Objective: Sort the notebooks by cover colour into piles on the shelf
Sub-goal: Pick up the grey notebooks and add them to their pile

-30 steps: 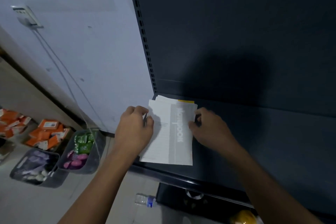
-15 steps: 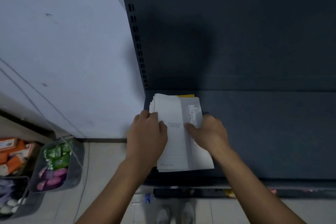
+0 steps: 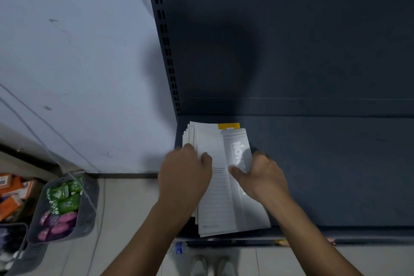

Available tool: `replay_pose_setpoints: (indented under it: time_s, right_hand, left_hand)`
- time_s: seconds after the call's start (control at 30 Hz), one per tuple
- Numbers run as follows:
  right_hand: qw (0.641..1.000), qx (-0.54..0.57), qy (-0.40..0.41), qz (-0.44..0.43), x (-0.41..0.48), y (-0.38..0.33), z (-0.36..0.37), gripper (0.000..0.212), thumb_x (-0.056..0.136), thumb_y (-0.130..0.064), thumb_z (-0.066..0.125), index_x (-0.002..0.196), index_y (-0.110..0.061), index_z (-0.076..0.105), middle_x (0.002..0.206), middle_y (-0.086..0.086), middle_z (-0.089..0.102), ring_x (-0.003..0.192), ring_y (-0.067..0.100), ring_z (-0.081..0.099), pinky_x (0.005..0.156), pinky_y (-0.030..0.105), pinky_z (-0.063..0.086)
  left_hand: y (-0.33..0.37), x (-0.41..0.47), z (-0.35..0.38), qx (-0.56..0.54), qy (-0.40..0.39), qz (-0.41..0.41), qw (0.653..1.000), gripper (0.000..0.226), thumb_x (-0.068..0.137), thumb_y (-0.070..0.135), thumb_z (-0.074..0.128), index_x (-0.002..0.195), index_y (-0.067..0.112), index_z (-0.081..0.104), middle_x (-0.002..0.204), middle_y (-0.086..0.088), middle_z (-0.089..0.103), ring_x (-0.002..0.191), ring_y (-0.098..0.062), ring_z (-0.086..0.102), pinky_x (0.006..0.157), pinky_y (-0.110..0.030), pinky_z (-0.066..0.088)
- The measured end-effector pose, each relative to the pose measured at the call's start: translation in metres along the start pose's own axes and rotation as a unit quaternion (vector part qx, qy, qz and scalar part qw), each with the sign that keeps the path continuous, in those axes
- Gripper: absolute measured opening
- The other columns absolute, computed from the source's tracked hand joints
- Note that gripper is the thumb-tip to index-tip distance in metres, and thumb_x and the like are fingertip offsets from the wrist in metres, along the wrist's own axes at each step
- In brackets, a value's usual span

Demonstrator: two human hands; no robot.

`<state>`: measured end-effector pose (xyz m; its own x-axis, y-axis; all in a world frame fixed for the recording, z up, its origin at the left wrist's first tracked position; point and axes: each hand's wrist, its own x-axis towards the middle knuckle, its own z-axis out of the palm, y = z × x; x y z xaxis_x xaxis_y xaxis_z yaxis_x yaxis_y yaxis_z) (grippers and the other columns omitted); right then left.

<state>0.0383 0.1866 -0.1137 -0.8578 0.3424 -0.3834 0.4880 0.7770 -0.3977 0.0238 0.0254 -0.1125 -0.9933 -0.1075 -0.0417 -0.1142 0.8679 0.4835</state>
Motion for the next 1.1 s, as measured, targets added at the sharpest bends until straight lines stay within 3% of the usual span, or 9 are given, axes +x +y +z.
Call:
replay_pose_setpoints:
  time_s: [0.1,0.27,0.47,0.53,0.63,0.73,0.9,1.0,1.1]
  right_hand:
    - [1.000,0.011,-0.011,0.008,0.001,0.003,-0.002,0.063,0.090,-0.056,0.067,0.127,-0.008,0.051,0.127,0.006,0.060,0.114,0.027,0.061,0.077,0.032,0.044]
    - [1.000,0.018,-0.011,-0.001,-0.001,0.000,-0.002,0.064,0.090,-0.052,0.069,0.130,-0.008,0.047,0.128,0.007,0.059,0.115,0.028,0.061,0.083,0.037,0.052]
    - [0.996,-0.018,0.056,-0.065,-0.013,-0.004,0.002,0.059,0.094,-0.045,0.065,0.138,-0.011,0.043,0.139,0.007,0.047,0.130,0.025,0.047,0.095,0.035,0.048]
    - [0.997,0.008,0.037,-0.067,-0.014,-0.003,0.004,0.052,0.094,-0.041,0.066,0.131,-0.013,0.044,0.134,0.006,0.051,0.124,0.025,0.052,0.091,0.035,0.049]
    - [0.996,0.071,-0.028,-0.037,-0.010,-0.001,0.004,0.044,0.093,-0.038,0.066,0.123,-0.014,0.044,0.122,0.004,0.061,0.110,0.028,0.063,0.072,0.030,0.046]
    - [0.990,0.121,-0.072,-0.027,-0.004,0.001,0.003,0.043,0.090,-0.037,0.070,0.119,-0.018,0.046,0.108,-0.003,0.060,0.095,0.021,0.061,0.058,0.025,0.043]
    - [0.957,0.269,-0.107,0.010,0.002,0.004,0.009,0.040,0.074,-0.037,0.074,0.109,-0.027,0.060,0.101,-0.009,0.073,0.091,0.015,0.072,0.080,0.043,0.063]
    - [0.935,0.332,-0.124,0.022,0.001,0.001,0.007,0.022,0.084,-0.026,0.073,0.102,-0.028,0.062,0.099,-0.008,0.073,0.090,0.015,0.072,0.083,0.042,0.063]
    - [0.932,0.340,-0.122,0.025,0.002,0.001,0.007,0.035,0.084,-0.027,0.074,0.117,-0.023,0.060,0.103,-0.007,0.072,0.092,0.014,0.071,0.079,0.037,0.062]
  left_hand:
    - [-0.001,0.000,0.003,0.045,0.043,0.038,0.997,0.030,0.098,0.036,0.049,0.103,0.012,0.065,0.110,-0.005,0.059,0.098,-0.017,0.052,0.075,-0.023,0.041]
    - [0.001,0.000,0.000,0.042,0.023,0.013,0.999,0.027,0.098,0.036,0.050,0.099,0.012,0.063,0.098,-0.003,0.059,0.086,-0.016,0.054,0.068,-0.024,0.038]
    - [0.001,0.007,-0.004,0.003,-0.041,-0.087,0.995,0.033,0.094,0.041,0.059,0.102,0.009,0.054,0.093,0.000,0.061,0.078,-0.015,0.055,0.057,-0.026,0.036]
    - [0.000,0.007,-0.007,-0.004,-0.057,-0.105,0.993,0.038,0.094,0.043,0.061,0.106,0.009,0.050,0.093,0.000,0.060,0.077,-0.015,0.053,0.057,-0.026,0.036]
    - [0.003,0.003,-0.009,-0.017,-0.061,-0.113,0.992,0.040,0.094,0.046,0.062,0.103,0.010,0.047,0.092,0.000,0.058,0.074,-0.013,0.051,0.049,-0.021,0.033]
    - [0.010,-0.005,-0.011,0.002,-0.046,-0.094,0.994,0.036,0.096,0.049,0.057,0.098,0.015,0.047,0.094,0.001,0.050,0.080,-0.013,0.048,0.050,-0.017,0.026]
    - [0.017,-0.011,-0.019,-0.037,-0.052,-0.083,0.995,0.031,0.099,0.047,0.053,0.103,0.017,0.048,0.099,0.003,0.045,0.085,-0.014,0.047,0.056,-0.022,0.031]
    - [0.017,-0.010,-0.021,-0.123,-0.091,-0.111,0.982,0.027,0.101,0.045,0.049,0.106,0.018,0.047,0.090,0.009,0.050,0.077,-0.007,0.052,0.053,-0.021,0.035]
    - [0.016,-0.011,-0.018,-0.161,-0.097,-0.123,0.974,0.025,0.103,0.042,0.049,0.109,0.019,0.045,0.084,0.014,0.049,0.071,0.000,0.049,0.049,-0.017,0.035]
